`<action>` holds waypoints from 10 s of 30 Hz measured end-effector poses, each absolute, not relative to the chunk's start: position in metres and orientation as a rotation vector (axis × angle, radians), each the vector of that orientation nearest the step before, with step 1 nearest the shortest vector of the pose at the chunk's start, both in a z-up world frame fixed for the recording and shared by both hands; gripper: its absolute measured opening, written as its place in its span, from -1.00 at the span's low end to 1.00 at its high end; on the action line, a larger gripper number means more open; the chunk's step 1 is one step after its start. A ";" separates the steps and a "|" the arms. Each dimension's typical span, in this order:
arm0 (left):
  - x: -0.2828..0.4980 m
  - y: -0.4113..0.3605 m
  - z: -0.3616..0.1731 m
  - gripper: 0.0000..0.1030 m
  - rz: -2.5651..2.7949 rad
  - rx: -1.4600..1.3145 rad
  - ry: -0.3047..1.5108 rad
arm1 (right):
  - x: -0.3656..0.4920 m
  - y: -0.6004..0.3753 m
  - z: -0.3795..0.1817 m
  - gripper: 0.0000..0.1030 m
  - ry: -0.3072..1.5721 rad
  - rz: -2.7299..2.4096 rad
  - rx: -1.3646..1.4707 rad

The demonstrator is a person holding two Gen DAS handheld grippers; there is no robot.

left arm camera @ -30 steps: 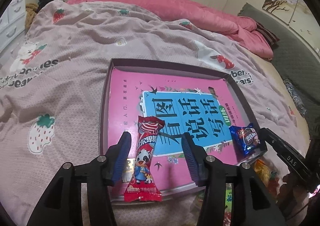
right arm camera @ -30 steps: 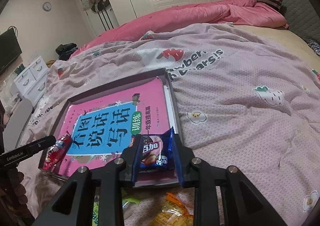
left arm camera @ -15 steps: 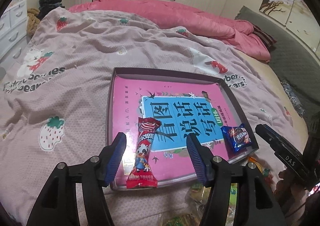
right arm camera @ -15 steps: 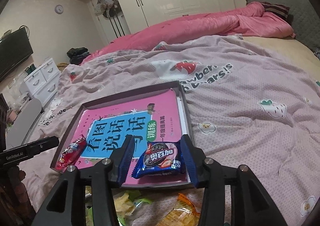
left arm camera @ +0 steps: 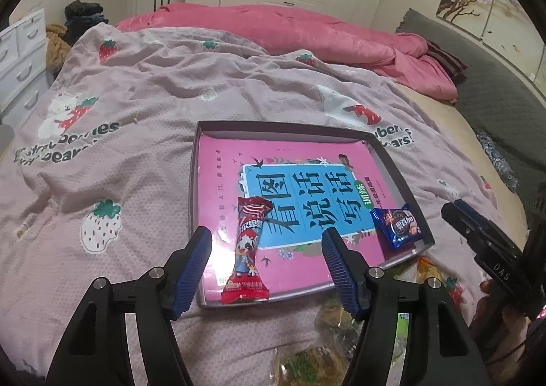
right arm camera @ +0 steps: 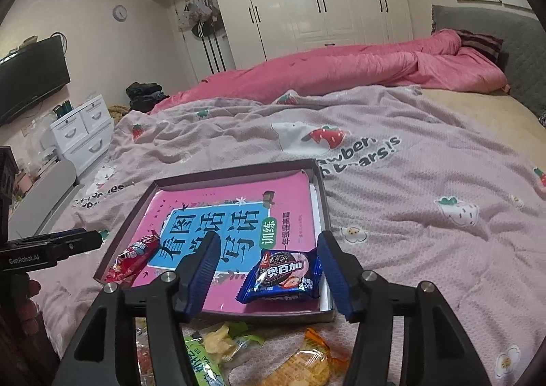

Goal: Organize snacks
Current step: 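Release the red candy bar into the tray while the right tool releases the blue packet, then move both tools back over the remaining snack pile, then grasp the clear pastry bag with the left tool while the right tool grasps the clear nut bag, then lift the clear pastry bag with the left tool while the right tool carries the nut bag toward the tray, then lower the pastry bag into the tray with the left tool while the right tool lowers the nut bag there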

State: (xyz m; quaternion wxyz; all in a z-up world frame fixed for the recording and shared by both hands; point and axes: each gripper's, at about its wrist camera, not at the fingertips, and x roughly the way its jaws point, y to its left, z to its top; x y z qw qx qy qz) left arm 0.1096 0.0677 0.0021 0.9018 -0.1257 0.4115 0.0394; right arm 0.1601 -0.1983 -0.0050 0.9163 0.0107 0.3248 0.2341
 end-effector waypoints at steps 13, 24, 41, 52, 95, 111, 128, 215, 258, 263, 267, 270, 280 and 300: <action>0.091 0.056 0.021 0.33 0.042 -0.226 0.822 | 0.137 -0.209 0.016 0.29 0.611 0.482 0.036; 0.074 0.049 0.031 0.33 0.025 -0.200 0.811 | 0.121 -0.207 0.022 0.35 0.602 0.504 0.026; 0.051 0.044 0.009 0.33 -0.008 -0.164 0.905 | 0.088 -0.184 0.016 0.42 0.651 0.598 -0.046; 0.043 0.040 0.004 0.34 -0.042 -0.147 0.940 | 0.074 -0.175 0.015 0.44 0.658 0.627 -0.098; 0.055 0.010 -0.060 0.48 -0.167 -0.031 1.118 | 0.064 -0.135 -0.038 0.48 0.844 0.743 -0.335; 0.066 0.025 -0.065 0.47 -0.183 -0.081 1.120 | 0.067 -0.111 -0.057 0.48 0.829 0.760 -0.447; 0.078 0.012 -0.072 0.10 -0.221 -0.020 1.118 | 0.072 -0.112 -0.056 -0.22 0.826 0.814 -0.408; 0.099 0.042 0.026 -0.09 -0.110 -0.240 0.829 | 0.127 -0.173 0.018 -0.23 0.635 0.689 -0.042; 0.162 0.035 -0.049 -0.09 -0.016 -0.222 0.960 | 0.184 -0.142 -0.036 -0.23 0.777 0.675 -0.095; 0.163 0.031 -0.053 -0.09 -0.018 -0.206 0.973 | 0.185 -0.139 -0.042 -0.23 0.791 0.674 -0.105; 0.163 0.030 -0.057 -0.09 -0.016 -0.203 0.987 | 0.187 -0.138 -0.047 -0.22 0.812 0.665 -0.111; 0.164 0.028 -0.060 -0.08 -0.017 -0.196 0.994 | 0.188 -0.137 -0.051 -0.23 0.822 0.659 -0.119; 0.167 0.025 -0.066 -0.08 -0.015 -0.188 0.998 | 0.193 -0.135 -0.060 -0.22 0.849 0.644 -0.126; 0.167 0.028 -0.066 -0.05 0.013 -0.172 1.000 | 0.192 -0.131 -0.067 -0.22 0.870 0.653 -0.139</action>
